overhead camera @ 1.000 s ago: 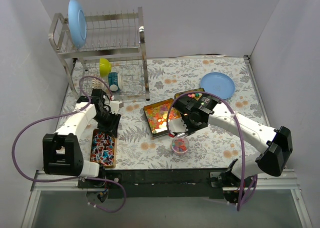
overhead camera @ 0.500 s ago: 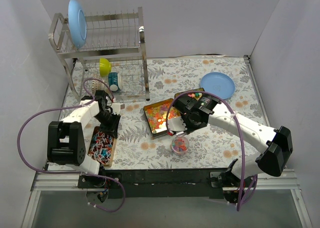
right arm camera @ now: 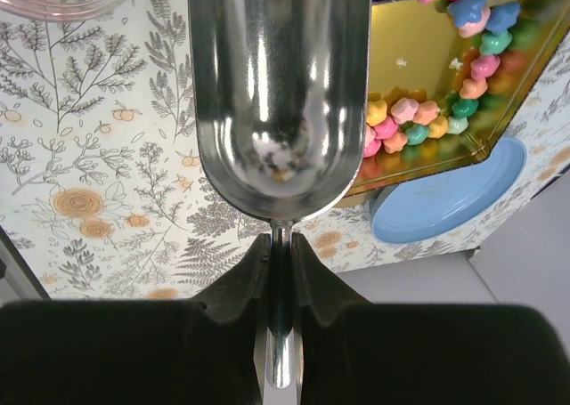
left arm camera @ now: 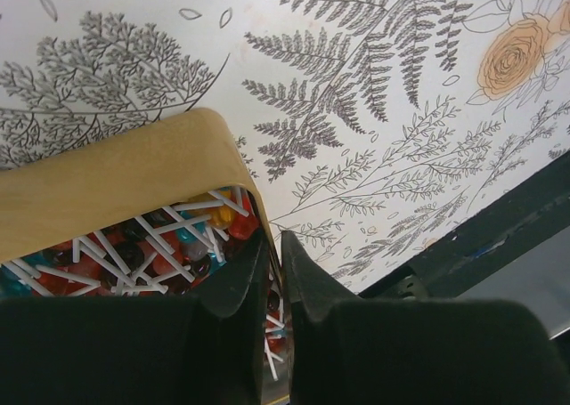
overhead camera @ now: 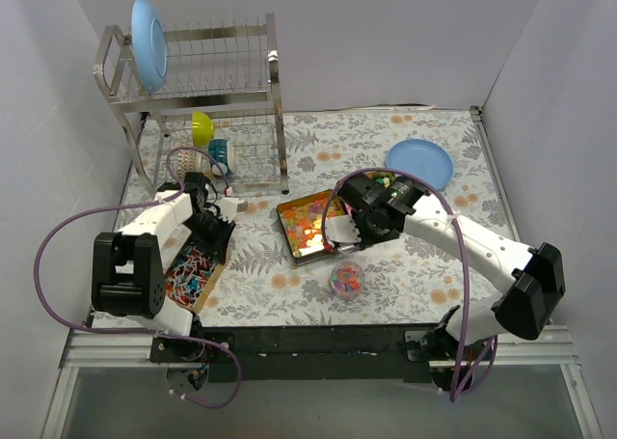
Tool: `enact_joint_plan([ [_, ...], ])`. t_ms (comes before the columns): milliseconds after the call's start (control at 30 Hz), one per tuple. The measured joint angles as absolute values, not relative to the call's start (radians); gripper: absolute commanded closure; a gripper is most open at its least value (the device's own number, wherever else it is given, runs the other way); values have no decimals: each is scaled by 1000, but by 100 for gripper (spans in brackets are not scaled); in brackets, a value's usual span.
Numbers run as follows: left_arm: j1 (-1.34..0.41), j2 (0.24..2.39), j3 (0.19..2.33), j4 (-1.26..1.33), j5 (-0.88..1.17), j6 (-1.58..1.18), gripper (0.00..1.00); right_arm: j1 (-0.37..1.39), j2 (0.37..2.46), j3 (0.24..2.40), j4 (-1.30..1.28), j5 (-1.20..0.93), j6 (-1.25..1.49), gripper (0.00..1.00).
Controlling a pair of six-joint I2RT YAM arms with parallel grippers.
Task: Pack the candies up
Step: Place the fake candies in the packing bottle, then move the storage box to the center of the board.
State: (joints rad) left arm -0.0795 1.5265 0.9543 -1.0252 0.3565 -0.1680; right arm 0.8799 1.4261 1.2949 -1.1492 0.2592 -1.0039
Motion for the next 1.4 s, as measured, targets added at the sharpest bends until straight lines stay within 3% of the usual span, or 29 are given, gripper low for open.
enact_joint_plan([
  [233, -163, 1498, 932, -996, 416, -22, 100, 725, 1469, 1442, -1105, 191, -923, 99],
  [467, -364, 1479, 923, -919, 480, 89, 100, 591, 1517, 1505, -1070, 180, -862, 99],
  [1100, -641, 1673, 1102, -819, 533, 71, 99, 486, 1528, 1508, -1062, 168, -833, 99],
  [1233, -668, 1712, 1145, -802, 540, 40, 81, 480, 1528, 1507, -1061, 157, -834, 99],
  [1400, -668, 1682, 1143, -772, 535, 15, 69, 480, 1527, 1506, -1061, 134, -855, 99],
])
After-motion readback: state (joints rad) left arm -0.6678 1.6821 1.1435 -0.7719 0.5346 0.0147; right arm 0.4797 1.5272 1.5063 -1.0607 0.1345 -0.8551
